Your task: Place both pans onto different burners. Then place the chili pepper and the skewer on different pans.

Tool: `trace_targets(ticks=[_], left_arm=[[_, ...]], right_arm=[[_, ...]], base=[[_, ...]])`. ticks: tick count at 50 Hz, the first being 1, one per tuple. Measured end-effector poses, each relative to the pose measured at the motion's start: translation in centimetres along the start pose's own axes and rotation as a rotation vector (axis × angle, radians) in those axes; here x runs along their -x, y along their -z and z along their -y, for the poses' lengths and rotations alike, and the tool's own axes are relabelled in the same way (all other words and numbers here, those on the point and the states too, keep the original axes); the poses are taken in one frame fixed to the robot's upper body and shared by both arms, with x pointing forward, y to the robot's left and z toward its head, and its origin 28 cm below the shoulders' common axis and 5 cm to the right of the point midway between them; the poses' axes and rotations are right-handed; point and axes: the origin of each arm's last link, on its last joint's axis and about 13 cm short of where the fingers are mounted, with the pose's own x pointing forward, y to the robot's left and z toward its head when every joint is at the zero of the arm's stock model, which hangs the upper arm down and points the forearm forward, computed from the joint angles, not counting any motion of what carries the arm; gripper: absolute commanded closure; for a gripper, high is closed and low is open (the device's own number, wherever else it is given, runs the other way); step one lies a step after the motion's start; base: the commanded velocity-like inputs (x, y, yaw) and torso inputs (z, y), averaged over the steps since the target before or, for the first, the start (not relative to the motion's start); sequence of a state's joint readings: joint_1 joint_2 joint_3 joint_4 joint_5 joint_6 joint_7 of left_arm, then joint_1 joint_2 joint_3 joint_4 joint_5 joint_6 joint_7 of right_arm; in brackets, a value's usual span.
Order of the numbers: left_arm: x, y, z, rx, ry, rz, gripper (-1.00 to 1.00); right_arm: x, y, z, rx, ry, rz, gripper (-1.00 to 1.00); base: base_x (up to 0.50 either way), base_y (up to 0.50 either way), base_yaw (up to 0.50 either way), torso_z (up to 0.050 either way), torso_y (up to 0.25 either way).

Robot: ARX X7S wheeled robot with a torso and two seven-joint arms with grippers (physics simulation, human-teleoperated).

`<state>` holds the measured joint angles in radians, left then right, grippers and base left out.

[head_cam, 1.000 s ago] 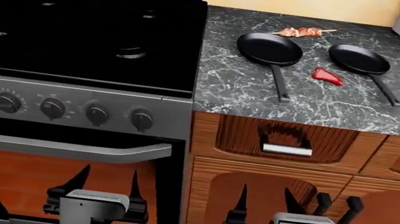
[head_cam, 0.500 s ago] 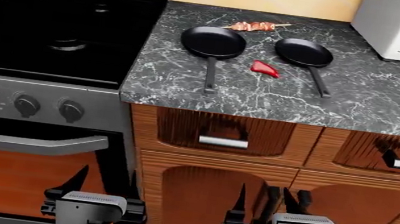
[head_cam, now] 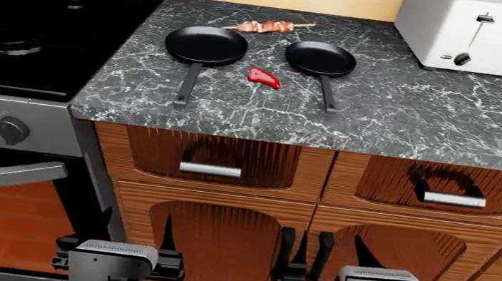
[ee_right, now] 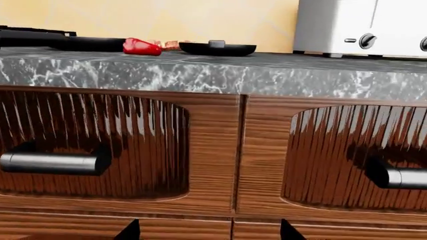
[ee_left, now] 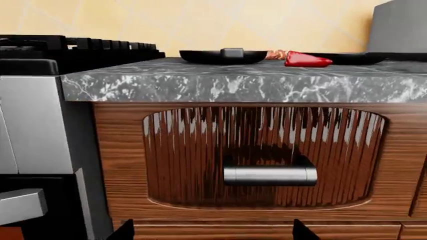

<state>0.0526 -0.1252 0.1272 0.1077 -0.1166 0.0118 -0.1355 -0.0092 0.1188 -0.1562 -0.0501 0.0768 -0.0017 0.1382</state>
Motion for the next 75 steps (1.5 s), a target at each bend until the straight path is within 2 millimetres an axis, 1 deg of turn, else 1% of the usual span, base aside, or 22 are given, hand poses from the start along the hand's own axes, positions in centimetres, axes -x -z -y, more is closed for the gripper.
trace_targets(ticks=[6, 13, 18, 25, 41, 49, 61, 75], left_arm=[[0.0, 0.0, -0.1, -0.001, -0.006, -0.004, -1.00], [0.0, 0.0, -0.2, -0.001, -0.013, -0.009, -1.00], [-0.1, -0.9, -0.3, -0.007, -0.021, -0.007, -1.00], [-0.7, -3.4, -0.4, -0.022, -0.020, 0.015, -1.00], [-3.3, -10.0, -0.2, -0.068, 0.016, 0.073, -1.00], [-4.1, -12.1, -0.2, -0.092, 0.025, 0.097, -1.00], [-4.7, -13.2, -0.4, -0.114, 0.026, 0.108, -1.00], [-4.9, -13.7, -0.6, -0.124, 0.023, 0.110, -1.00]], right_arm=[[-0.2, 0.1, -0.1, 0.004, 0.028, -0.023, -1.00], [-0.5, -0.3, 0.1, -0.020, 0.044, -0.049, -1.00], [-0.7, -1.2, 0.3, -0.036, 0.027, -0.077, -1.00], [-1.4, -3.7, 0.6, -0.054, -0.004, -0.110, -1.00], [-4.2, -11.1, 1.3, 0.024, -0.046, -0.095, -1.00], [-5.1, -13.4, 1.6, 0.056, -0.049, -0.084, -1.00], [-5.8, -15.1, 1.9, 0.079, -0.044, -0.071, -1.00], [-6.2, -15.9, 2.2, 0.092, -0.030, -0.066, -1.00]], base=[[0.00, 0.00, 0.00, 0.000, 0.000], [0.00, 0.00, 0.00, 0.000, 0.000], [0.00, 0.00, 0.00, 0.000, 0.000], [0.00, 0.00, 0.00, 0.000, 0.000], [0.00, 0.00, 0.00, 0.000, 0.000], [0.23, 0.00, 0.00, 0.000, 0.000], [0.44, 0.00, 0.00, 0.000, 0.000], [0.44, 0.00, 0.00, 0.000, 0.000]])
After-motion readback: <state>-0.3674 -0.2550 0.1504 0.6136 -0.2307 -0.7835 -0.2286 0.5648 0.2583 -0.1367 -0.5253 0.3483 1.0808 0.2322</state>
